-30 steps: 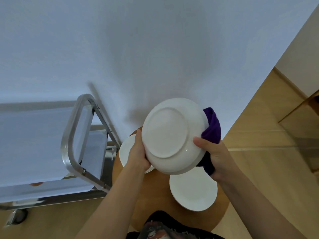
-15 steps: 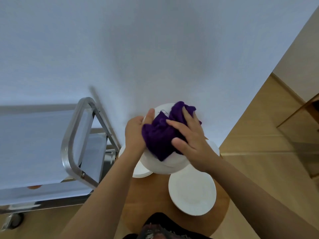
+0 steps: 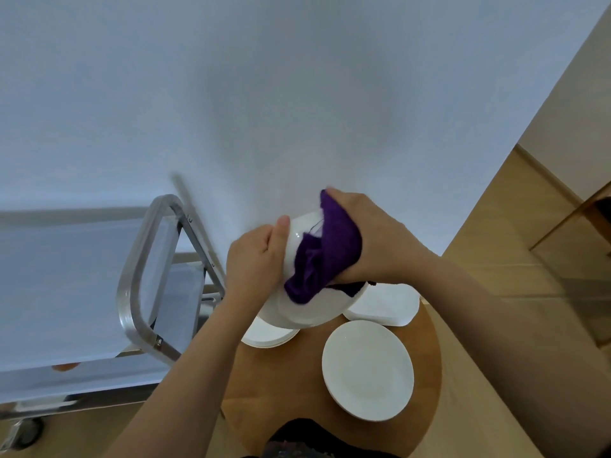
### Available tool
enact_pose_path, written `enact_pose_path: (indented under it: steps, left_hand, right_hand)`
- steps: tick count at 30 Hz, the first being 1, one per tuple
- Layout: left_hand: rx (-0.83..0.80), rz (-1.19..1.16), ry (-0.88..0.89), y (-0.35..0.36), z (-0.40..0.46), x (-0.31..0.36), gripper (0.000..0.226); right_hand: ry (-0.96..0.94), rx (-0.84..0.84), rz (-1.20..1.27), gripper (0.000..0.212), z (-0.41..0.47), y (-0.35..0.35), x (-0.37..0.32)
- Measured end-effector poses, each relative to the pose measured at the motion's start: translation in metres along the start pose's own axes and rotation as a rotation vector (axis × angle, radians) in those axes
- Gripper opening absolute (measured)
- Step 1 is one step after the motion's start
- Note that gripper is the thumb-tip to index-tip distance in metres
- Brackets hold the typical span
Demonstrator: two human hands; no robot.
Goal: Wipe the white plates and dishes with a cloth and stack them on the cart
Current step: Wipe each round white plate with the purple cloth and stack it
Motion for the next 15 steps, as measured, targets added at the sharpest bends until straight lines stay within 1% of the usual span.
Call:
enact_pose_path:
  steps: [2,4,6,8,9,10,12,13,15]
  left_hand:
    - [0.08,-0.116,-0.061,-0.01,0.002,-0.006,0.054]
    - [0.139,-0.216,-0.106,-0.017,0.004,-0.011,0.054]
    - [0.162,-0.286,-0.15,-0.018,0.006,-0.014,0.053]
    - [0.157,-0.332,-0.221,-0.014,0.004,-0.017,0.054]
    - [0.16,-0.381,-0.274,-0.009,0.002,-0.02,0.054]
    - [0.175,-0.446,-0.336,-0.004,-0.002,-0.022,0.054]
    - [0.24,-0.614,-0.48,0.005,-0.009,-0.027,0.052]
    - [0.286,-0.714,-0.557,0.01,-0.012,-0.028,0.05]
    - [0.337,-0.868,-0.647,0.02,-0.015,-0.025,0.044]
  right_hand:
    - [0.069,0.113,0.297,0.106,-0.007,-0.001,0.013]
    - [0.095,0.204,0.541,0.105,-0.013,0.009,0.023]
    - [0.078,0.311,0.705,0.092,-0.016,0.018,0.025]
    - [0.082,0.434,0.811,0.075,-0.017,0.024,0.027]
    - [0.092,0.496,0.855,0.071,-0.018,0.028,0.029]
    - [0.118,0.556,0.906,0.073,-0.021,0.033,0.032]
    - [0.238,0.647,1.043,0.082,-0.026,0.052,0.038]
    - [0.309,0.675,1.117,0.085,-0.028,0.062,0.04]
    - [0.381,0.672,1.246,0.082,-0.026,0.081,0.04]
Point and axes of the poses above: each hand's wrist, its own z-axis towards the middle knuckle, its own y-axis out of the palm, x = y × z, the point moved 4 cm from there along z, towards the middle knuckle, and after that the axes turned 12 degrees about -x, right-handed, at the moved point
